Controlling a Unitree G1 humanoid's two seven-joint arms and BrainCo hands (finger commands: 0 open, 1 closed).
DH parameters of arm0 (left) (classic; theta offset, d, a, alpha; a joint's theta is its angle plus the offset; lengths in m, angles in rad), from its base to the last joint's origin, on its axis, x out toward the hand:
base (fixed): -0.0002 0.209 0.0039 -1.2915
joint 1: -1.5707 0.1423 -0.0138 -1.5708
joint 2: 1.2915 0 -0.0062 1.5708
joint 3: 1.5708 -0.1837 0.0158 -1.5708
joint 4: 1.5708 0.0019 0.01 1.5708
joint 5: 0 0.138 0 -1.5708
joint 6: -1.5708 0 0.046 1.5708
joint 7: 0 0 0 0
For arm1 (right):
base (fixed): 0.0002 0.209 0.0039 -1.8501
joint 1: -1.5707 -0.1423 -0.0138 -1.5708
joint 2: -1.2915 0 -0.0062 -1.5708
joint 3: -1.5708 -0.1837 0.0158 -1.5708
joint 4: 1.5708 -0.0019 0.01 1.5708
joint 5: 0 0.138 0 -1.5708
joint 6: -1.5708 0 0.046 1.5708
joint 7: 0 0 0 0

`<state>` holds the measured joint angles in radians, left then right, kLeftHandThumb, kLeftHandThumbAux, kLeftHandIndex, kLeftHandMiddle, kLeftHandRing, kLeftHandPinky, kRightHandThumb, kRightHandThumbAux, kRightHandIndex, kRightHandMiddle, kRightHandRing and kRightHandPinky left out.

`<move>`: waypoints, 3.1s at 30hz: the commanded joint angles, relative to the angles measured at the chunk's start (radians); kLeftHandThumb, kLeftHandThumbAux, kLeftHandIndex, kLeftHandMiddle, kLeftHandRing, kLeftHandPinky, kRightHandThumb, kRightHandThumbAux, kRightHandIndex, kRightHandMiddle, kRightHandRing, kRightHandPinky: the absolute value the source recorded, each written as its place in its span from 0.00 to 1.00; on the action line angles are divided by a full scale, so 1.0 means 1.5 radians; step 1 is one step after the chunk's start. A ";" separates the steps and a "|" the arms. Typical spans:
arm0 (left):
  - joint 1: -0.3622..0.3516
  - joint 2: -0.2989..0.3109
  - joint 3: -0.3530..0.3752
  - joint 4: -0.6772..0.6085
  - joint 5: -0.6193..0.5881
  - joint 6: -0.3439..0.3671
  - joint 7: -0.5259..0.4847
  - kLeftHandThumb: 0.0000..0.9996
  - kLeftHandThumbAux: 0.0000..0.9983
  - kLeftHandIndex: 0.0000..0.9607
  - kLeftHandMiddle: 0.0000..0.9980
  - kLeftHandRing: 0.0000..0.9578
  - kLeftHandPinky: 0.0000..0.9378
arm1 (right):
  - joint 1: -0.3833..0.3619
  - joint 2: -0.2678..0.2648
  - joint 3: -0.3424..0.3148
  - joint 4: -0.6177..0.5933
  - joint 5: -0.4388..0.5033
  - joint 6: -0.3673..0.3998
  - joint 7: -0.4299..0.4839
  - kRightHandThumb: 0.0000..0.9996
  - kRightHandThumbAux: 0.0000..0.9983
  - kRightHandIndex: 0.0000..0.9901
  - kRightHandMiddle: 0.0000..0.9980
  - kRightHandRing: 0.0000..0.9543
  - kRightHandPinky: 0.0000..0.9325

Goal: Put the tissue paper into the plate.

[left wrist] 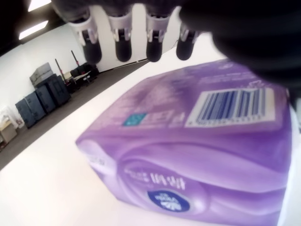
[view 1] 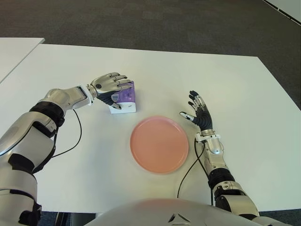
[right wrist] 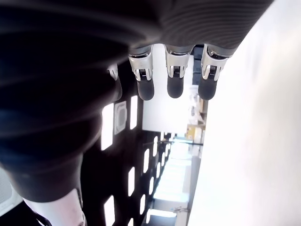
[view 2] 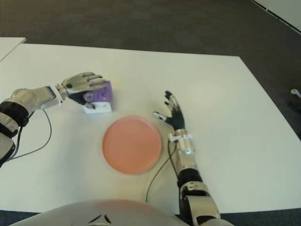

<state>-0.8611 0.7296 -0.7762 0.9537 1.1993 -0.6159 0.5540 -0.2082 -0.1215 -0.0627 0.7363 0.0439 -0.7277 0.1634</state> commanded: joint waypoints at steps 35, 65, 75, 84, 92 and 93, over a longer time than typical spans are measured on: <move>0.005 -0.003 -0.003 0.000 -0.019 0.000 0.011 0.04 0.33 0.00 0.00 0.00 0.00 | 0.088 -0.001 0.002 0.040 -0.007 0.009 0.013 0.00 0.80 0.00 0.00 0.00 0.00; 0.035 -0.015 -0.023 0.018 -0.031 -0.004 -0.023 0.03 0.32 0.00 0.00 0.00 0.00 | 0.099 0.004 0.005 0.021 0.002 0.023 0.019 0.00 0.80 0.00 0.00 0.00 0.00; 0.069 -0.046 -0.058 0.051 -0.015 0.015 -0.011 0.01 0.31 0.00 0.00 0.00 0.00 | 0.105 0.002 0.007 0.010 0.000 0.026 0.019 0.00 0.80 0.00 0.00 0.00 0.00; 0.080 -0.054 -0.081 0.066 -0.009 0.021 -0.006 0.01 0.31 0.00 0.00 0.00 0.00 | 0.107 -0.002 0.006 0.008 -0.004 0.027 0.015 0.00 0.79 0.00 0.00 0.00 0.00; 0.087 -0.070 -0.117 0.109 0.009 0.060 0.016 0.01 0.29 0.00 0.00 0.00 0.00 | 0.111 -0.004 0.009 0.004 -0.008 0.025 0.016 0.00 0.78 0.00 0.00 0.00 0.00; 0.086 -0.071 -0.120 0.111 0.008 0.061 0.018 0.01 0.29 0.00 0.00 0.00 0.00 | 0.111 -0.004 0.009 0.004 -0.008 0.025 0.016 0.00 0.77 0.00 0.00 0.00 0.00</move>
<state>-0.7998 0.6439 -0.8902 1.0721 1.1496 -0.5191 0.6219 -0.1616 -0.1351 -0.0582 0.6753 0.0553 -0.7071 0.1884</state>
